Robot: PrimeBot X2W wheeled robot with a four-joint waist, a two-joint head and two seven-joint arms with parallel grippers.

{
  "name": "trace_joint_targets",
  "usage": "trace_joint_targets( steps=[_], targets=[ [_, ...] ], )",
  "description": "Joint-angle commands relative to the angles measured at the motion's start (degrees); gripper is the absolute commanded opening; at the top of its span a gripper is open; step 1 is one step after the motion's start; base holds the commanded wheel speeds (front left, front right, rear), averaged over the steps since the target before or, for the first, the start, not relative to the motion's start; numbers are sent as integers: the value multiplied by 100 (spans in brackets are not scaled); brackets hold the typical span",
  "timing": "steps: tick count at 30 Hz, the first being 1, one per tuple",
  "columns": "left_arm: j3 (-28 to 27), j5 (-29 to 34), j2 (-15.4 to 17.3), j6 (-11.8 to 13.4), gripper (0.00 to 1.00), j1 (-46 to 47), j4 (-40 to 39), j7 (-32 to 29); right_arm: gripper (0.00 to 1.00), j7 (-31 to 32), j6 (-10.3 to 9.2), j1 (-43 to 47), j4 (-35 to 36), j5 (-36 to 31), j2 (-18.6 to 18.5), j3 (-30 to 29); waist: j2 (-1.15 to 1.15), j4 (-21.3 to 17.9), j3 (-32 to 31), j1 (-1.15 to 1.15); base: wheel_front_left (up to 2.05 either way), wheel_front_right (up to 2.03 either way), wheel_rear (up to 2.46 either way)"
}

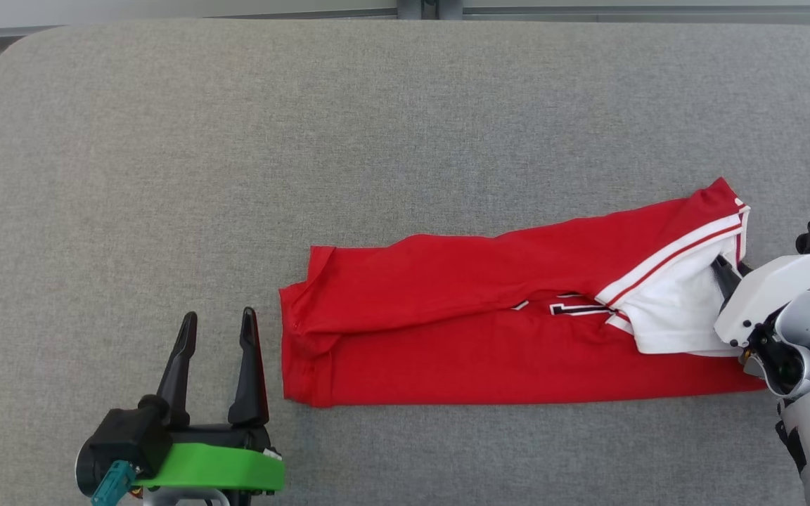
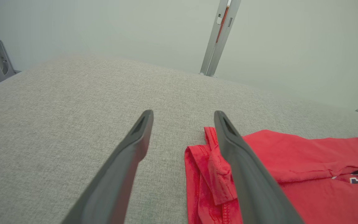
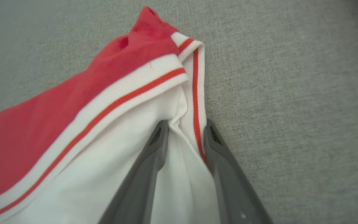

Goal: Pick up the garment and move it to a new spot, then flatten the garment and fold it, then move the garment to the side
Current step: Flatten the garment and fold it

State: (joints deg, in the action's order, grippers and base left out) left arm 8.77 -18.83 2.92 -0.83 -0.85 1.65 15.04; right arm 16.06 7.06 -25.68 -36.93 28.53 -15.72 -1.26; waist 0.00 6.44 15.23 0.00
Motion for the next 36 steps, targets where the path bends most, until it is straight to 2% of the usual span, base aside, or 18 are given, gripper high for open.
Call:
trace_joint_targets(
  steps=[1, 6, 11, 13, 16, 21, 25, 28, 30, 32, 36],
  targets=[
    [8, 21, 1, -22, 100, -82, -9, 16, 0, 48, 66, 103, -149, 280, 163, 49, 0, -14, -45, 0, 0, 0, 0],
    [73, 40, 1, -50, 100, -179, 15, 15, 0, -84, 36, -116, -74, 1035, -450, -569, 0, 24, -217, 0, 0, 0, 0],
    [67, -55, 2, 27, 100, -317, -14, 15, 0, 64, 40, -114, 44, 1244, -1289, -1326, 0, 119, -436, 0, 0, 0, 0],
    [66, -94, 2, 36, 100, -376, -14, 15, 0, 187, 42, -96, 202, 1228, -1481, -1473, 0, 137, -508, 0, 0, 0, 0],
    [59, -134, 1, 77, 100, -429, -24, 16, 0, 447, 42, -145, 696, 1274, -1520, -1425, 0, 121, -574, 0, 0, 0, 0],
    [161, -214, 2, 76, 100, -387, -19, 16, 0, 1084, 42, 14, 1889, 1328, -830, -562, 0, 34, -582, 0, 0, 0, 0],
    [272, -219, 3, 57, 100, -233, 35, 16, 0, 1325, 42, 329, 2432, 1158, -35, 255, 0, 25, -506, 0, 0, 0, 0],
    [366, -165, 3, 121, 100, -149, 98, 16, 0, 1143, 42, 549, 2454, 994, 541, 643, 0, 85, -462, 0, 0, 0, 0],
    [393, -192, 4, 148, 100, -121, 115, 16, 0, 899, 42, 608, 2330, 873, 857, 697, 0, 117, -445, 0, 0, 0, 0],
    [429, -156, 4, 142, 100, -132, 153, 16, 0, 559, 42, 582, 2148, 806, 1078, 646, 0, 160, -457, 0, 0, 0, 0],
    [415, -113, 4, 170, 100, -191, 243, 16, 0, 203, 43, 531, 1881, 876, 1266, 767, 0, 237, -509, 0, 0, 0, 0]
  ],
)
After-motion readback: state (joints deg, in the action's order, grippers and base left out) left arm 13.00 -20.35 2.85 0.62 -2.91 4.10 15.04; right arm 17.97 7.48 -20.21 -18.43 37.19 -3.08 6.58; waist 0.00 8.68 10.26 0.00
